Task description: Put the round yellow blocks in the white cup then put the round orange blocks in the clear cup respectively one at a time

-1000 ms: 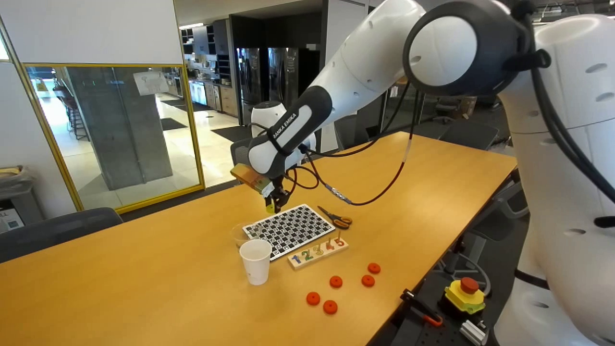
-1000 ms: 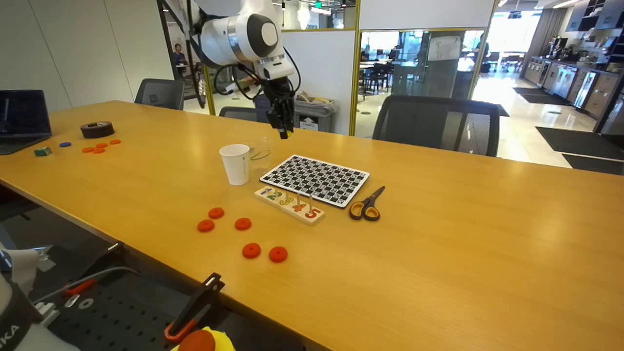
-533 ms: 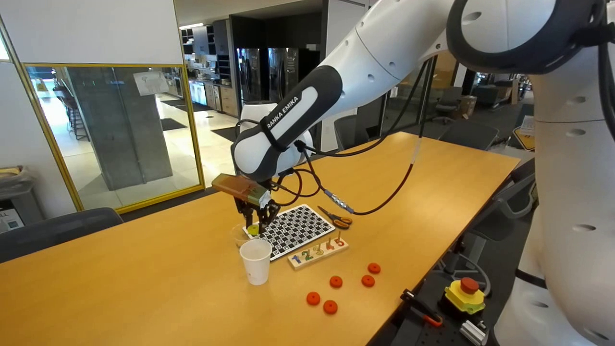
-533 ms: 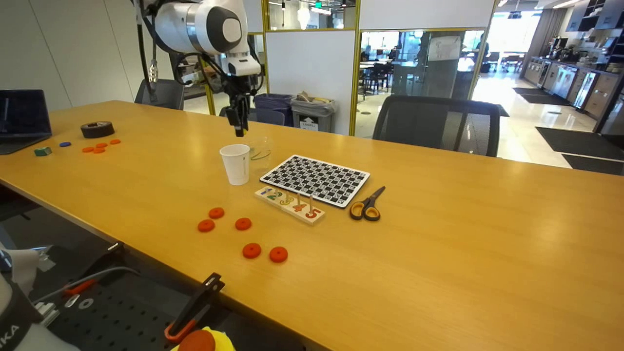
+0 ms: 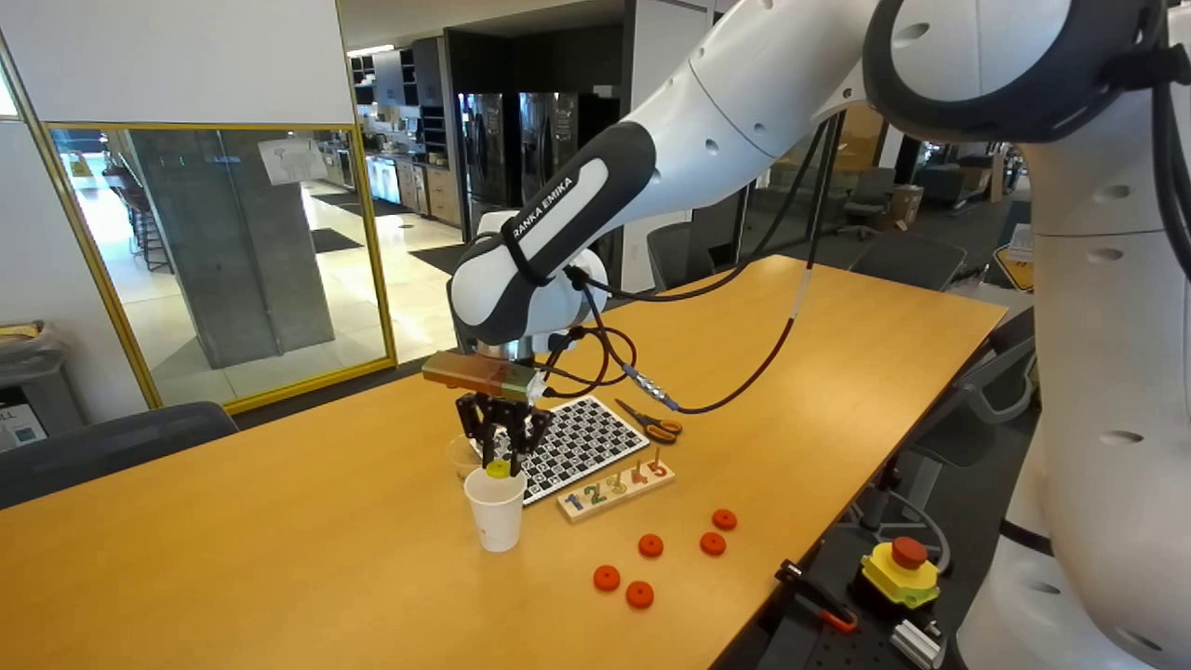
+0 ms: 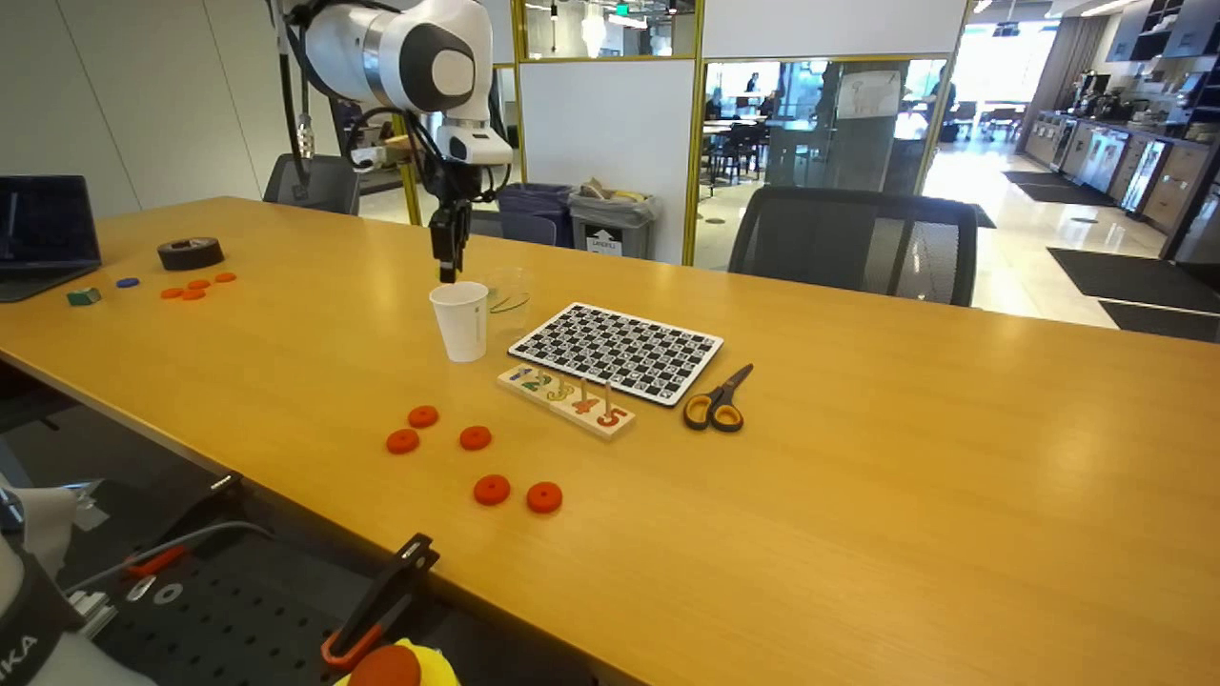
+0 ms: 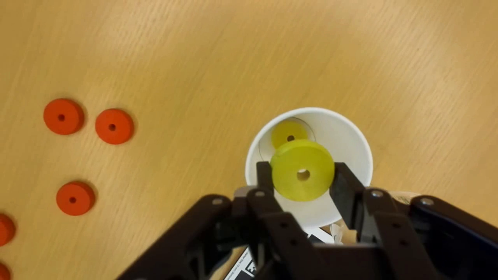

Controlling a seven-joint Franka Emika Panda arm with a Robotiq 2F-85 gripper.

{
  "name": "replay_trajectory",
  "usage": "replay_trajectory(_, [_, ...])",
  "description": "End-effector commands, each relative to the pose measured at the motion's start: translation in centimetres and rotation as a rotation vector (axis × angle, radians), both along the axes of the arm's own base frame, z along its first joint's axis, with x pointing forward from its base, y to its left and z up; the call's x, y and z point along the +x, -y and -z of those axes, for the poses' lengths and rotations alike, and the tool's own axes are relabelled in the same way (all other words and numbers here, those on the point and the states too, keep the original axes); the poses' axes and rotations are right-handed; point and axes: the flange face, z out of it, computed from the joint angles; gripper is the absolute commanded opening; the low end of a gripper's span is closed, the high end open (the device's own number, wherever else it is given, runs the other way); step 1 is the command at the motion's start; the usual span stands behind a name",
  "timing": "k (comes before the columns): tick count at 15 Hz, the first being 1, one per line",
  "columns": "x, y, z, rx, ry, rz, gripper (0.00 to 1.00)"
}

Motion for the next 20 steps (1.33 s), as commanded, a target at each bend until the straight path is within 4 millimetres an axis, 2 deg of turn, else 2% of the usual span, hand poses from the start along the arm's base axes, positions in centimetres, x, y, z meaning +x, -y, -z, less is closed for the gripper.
replay_trajectory(1, [0.5,0.5,-0.1,0.027,-0.005,-0.020,0.18])
replay_trajectory(6, [1.2,0.8,0.8,0.028,-0.015,-0.024,0.18])
replay_trajectory(8, [1.3,0.8,1.1,0.027,-0.021,-0.031,0.68])
replay_trajectory(10, [1.3,0.7,1.3,0.022,-0.027,-0.047,0.71])
replay_trajectory(14, [0.7,0.8,0.8,-0.006,-0.025,-0.106,0.99])
replay_trajectory(17, [-1.1,1.0,-0.2,-0.040,-0.029,-0.224,1.00])
replay_trajectory(20, [-3.9,1.3,-1.4,-0.039,-0.082,-0.393,1.00])
